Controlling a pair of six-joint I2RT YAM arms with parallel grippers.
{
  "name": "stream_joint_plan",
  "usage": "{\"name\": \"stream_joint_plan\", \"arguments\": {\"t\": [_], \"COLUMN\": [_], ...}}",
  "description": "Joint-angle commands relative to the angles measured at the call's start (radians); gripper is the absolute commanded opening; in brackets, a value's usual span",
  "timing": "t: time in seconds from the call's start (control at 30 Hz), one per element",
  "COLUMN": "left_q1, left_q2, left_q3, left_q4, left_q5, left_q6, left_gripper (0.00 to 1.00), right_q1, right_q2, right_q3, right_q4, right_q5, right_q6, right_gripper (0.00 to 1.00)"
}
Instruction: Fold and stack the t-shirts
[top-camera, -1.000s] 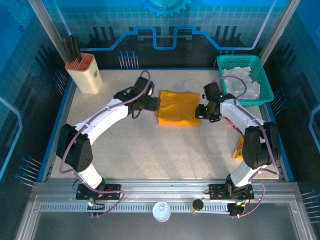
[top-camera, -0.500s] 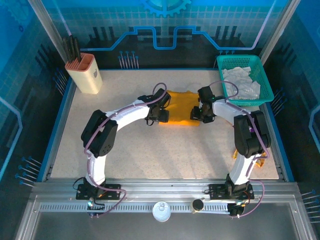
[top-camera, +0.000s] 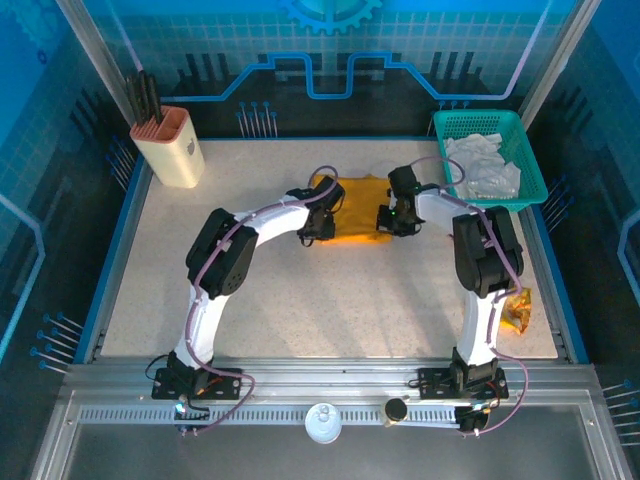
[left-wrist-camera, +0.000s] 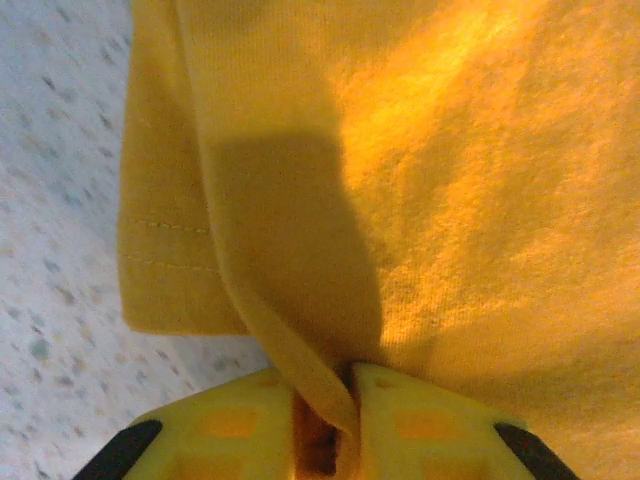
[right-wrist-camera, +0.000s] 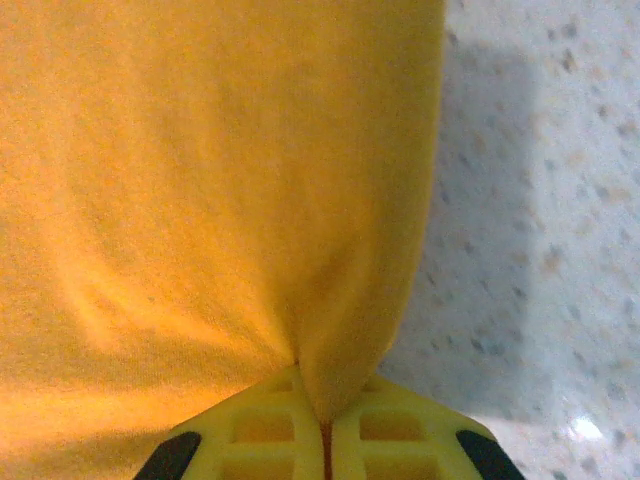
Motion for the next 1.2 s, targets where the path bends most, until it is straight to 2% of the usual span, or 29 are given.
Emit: {"name": "stream_joint_plan", "arguments": {"t": [0.0,0.23,0.57,0.7,0.77,0.83,0.9,1.0,1.1,1.17], "left_q1": [0.054,0.142,0.207,0.211,0.214,0.214,0.214,0.214,0.215,0.215], "left_q2": [0.079,0.227,0.516,0.542,0.536,0.524,0.499,0.439,0.36,0.3], "left_q3": [0.056,0.339,0.888,0.941,0.937,0.936,0.934,0.934,0.934,0.935], "left_q4": [-0.031,-0.129,-0.294,-0.296,-0.291,-0.288,-0.284,-0.279,-0.267,-0.264], "left_q5": [-0.006,0.011,0.012,-0.022,-0.026,-0.032,-0.048,-0.09,-0.107,-0.112], "left_q6": [0.044,0.147,0.262,0.289,0.293,0.3,0.31,0.314,0.329,0.339], "left_gripper": [0.2,0.19,0.21,0.24,0.27,0.32,0.46,0.67,0.81,0.87], "right_q1": [0.0,-0.026,-0.072,-0.079,-0.083,-0.085,-0.085,-0.089,-0.099,-0.103], "right_q2": [0.083,0.231,0.56,0.643,0.656,0.645,0.611,0.54,0.458,0.396], "right_q3": [0.072,0.32,0.832,0.982,1.019,1.017,1.004,0.986,0.982,0.964], "right_q4": [-0.039,-0.113,-0.3,-0.365,-0.387,-0.389,-0.389,-0.395,-0.416,-0.426], "right_q5": [-0.009,-0.004,-0.043,-0.052,-0.062,-0.078,-0.081,-0.065,-0.056,-0.044], "right_q6": [-0.014,-0.041,-0.068,-0.08,-0.085,-0.095,-0.112,-0.134,-0.153,-0.162], "right_gripper": [0.04,0.02,0.02,0.04,0.11,0.22,0.33,0.43,0.54,0.57]}}
